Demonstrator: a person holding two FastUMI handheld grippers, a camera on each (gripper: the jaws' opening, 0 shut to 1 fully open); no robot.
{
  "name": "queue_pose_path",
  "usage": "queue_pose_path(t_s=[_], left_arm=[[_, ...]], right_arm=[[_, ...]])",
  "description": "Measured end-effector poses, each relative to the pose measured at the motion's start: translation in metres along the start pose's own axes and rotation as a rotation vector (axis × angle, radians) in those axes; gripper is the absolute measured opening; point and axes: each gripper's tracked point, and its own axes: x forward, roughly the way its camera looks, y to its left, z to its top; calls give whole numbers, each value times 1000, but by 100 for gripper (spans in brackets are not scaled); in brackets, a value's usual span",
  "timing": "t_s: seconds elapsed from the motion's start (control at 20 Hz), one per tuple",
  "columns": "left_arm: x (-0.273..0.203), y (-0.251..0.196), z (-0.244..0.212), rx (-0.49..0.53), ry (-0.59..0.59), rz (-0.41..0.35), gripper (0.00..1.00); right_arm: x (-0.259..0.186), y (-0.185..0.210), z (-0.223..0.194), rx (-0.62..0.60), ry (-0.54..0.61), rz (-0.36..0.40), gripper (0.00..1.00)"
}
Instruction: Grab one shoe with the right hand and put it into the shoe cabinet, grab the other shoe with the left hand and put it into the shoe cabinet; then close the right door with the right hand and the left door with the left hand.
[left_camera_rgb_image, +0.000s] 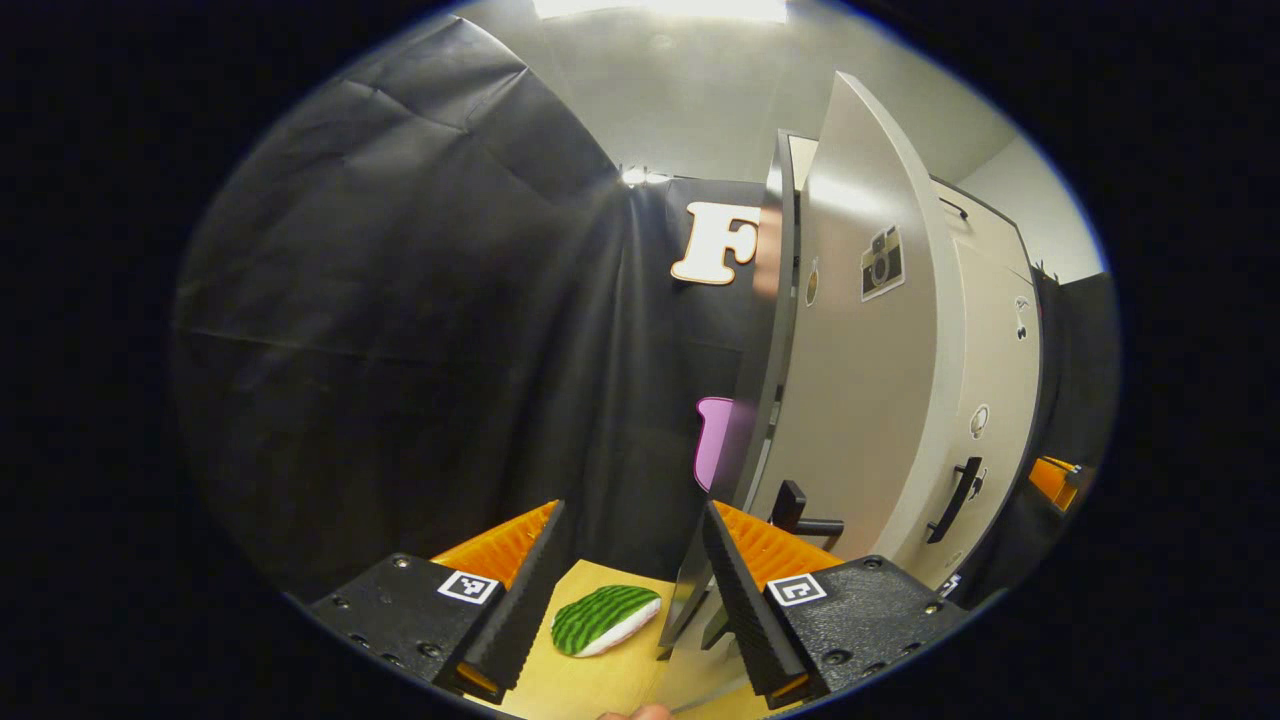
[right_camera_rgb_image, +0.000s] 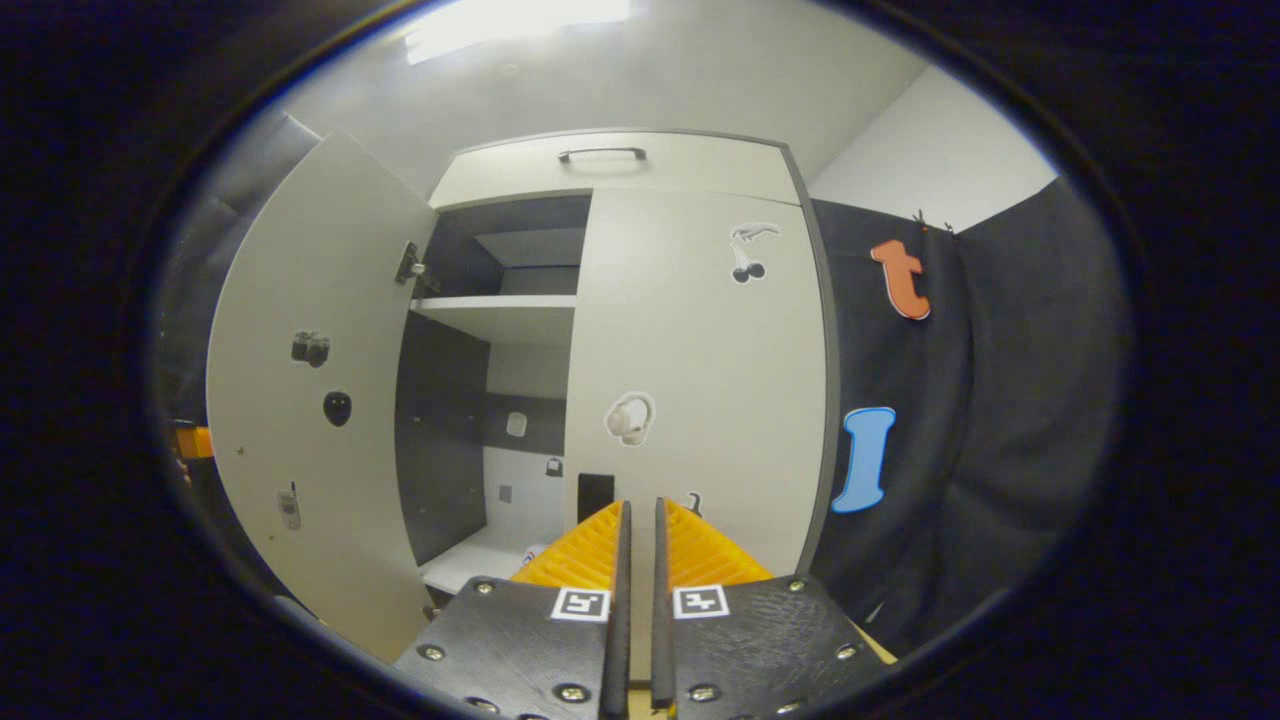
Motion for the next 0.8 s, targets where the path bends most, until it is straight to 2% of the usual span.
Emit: queue_pose_path(t_s=[0.1, 0.15, 0.3, 0.35, 0.4, 0.45, 0.5, 0.8], left_arm=[[1, -2, 0, 0, -2, -10, 83], [0, -2, -1, 2, 0, -15, 83], [0, -6, -1, -9, 5, -37, 76], [0, -7, -2, -16, 5, -41, 81], [1, -9, -2, -25, 3, -48, 75], [1, -14, -3, -33, 4, -62, 75], [0, -20, -4, -38, 8, -79, 81], [-4, -72, -12, -24, 31, -210, 80]], right_arm=[[6, 12, -8, 3, 30, 48, 17], [6, 17, -13, 10, 53, 70, 38], [7, 20, -22, 4, 81, 81, 75], [7, 20, -22, 1, 78, 78, 75], [7, 21, -21, -1, 74, 75, 75], [8, 21, -20, 1, 71, 74, 79], [8, 21, -21, 4, 72, 74, 79], [5, 13, -19, 7, 75, 64, 79]])
